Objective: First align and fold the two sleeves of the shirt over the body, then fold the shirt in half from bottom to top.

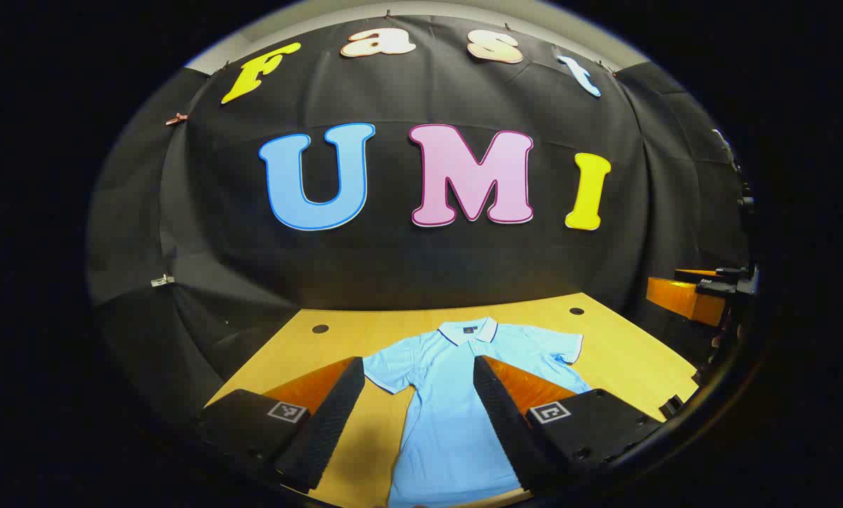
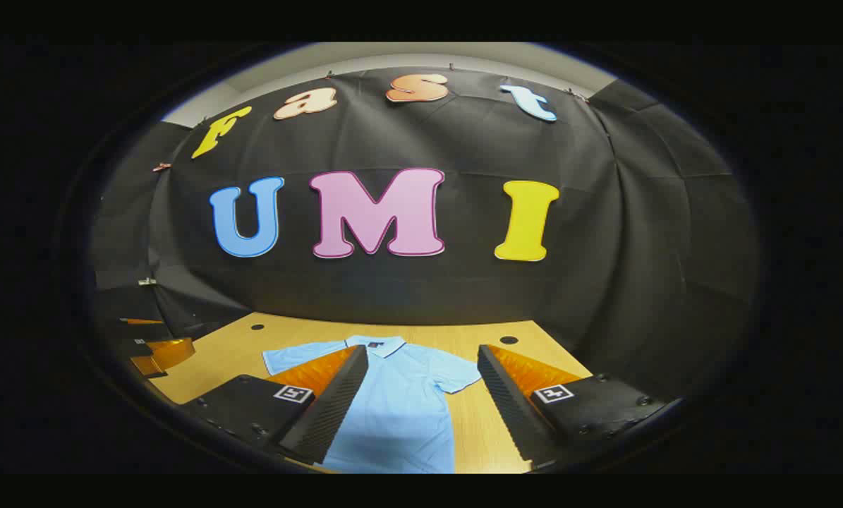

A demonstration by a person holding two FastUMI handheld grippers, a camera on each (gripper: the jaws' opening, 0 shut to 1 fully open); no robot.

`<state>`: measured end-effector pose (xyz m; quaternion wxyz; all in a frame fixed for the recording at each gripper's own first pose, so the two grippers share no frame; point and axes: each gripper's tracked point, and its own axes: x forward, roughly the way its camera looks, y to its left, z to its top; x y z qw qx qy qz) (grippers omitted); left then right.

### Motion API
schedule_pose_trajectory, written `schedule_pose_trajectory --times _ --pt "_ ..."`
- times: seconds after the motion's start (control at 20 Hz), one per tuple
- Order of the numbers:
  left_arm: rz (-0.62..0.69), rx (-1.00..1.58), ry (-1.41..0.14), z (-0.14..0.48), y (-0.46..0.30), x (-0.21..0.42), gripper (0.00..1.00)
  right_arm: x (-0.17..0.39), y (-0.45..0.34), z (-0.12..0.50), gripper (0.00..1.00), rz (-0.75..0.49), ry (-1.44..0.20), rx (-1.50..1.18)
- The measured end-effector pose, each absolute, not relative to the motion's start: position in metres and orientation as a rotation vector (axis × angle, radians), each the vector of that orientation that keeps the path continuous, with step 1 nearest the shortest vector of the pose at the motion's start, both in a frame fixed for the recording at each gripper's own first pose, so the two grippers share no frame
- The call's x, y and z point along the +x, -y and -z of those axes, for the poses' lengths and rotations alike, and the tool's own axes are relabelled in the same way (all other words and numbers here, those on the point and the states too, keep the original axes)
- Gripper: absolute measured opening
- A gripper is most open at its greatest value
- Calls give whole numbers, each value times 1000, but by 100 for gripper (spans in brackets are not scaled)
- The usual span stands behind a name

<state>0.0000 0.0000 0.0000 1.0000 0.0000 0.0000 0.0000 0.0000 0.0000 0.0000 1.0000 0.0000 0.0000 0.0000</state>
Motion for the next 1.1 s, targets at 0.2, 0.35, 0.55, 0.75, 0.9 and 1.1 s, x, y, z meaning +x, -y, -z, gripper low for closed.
schedule_pose_trajectory --times 0.2,0.35,0.55,0.75,0.9,1.1 --pt "-24 -74 21 -12 -4 3 99 -2 5 0 97 12 4 5" --pt "-36 -49 28 -11 -9 5 99 -2 10 1 98 24 2 8" --pt "-35 -38 6 -1 -8 4 99 -2 13 7 98 27 -13 8" --pt "-41 -34 3 -4 -8 5 99 2 14 11 98 24 -25 12" --pt "-42 -22 6 -7 -8 8 99 16 21 19 97 37 -54 10" --pt "-40 29 -31 6 -5 16 99 55 42 37 97 77 -137 26"
